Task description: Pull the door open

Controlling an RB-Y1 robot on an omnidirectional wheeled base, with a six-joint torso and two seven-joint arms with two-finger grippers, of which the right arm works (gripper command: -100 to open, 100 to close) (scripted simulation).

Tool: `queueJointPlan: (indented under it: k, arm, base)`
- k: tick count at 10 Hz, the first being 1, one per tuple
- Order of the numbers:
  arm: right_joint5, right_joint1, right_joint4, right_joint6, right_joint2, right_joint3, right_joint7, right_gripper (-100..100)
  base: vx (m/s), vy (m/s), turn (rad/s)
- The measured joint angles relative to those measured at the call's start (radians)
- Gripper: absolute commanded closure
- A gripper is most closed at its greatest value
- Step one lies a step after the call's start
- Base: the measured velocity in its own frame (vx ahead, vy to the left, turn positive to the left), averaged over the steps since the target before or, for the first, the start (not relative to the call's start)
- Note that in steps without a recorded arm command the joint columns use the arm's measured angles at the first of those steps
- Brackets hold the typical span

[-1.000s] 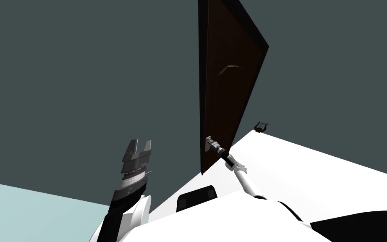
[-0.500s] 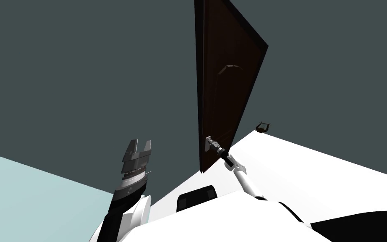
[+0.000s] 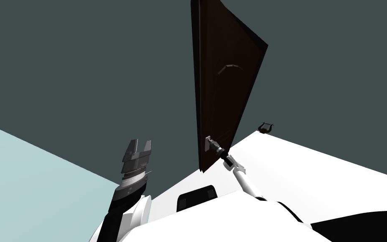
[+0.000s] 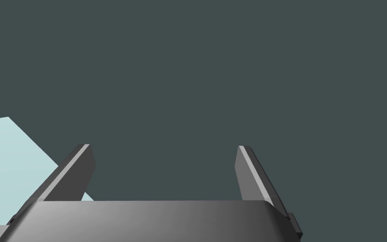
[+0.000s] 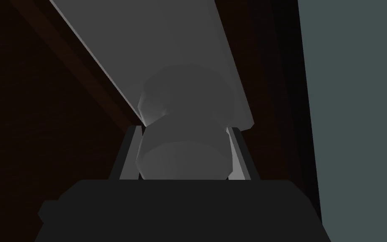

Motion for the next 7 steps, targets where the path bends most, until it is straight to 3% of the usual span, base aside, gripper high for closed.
queueJointPlan:
  k: [7]
  arm:
    - [-0.137,0.011,-0.024,0.046,0.000,0.043,-0.171,100]
  base:
    - [-0.064,-0.058,0.065]
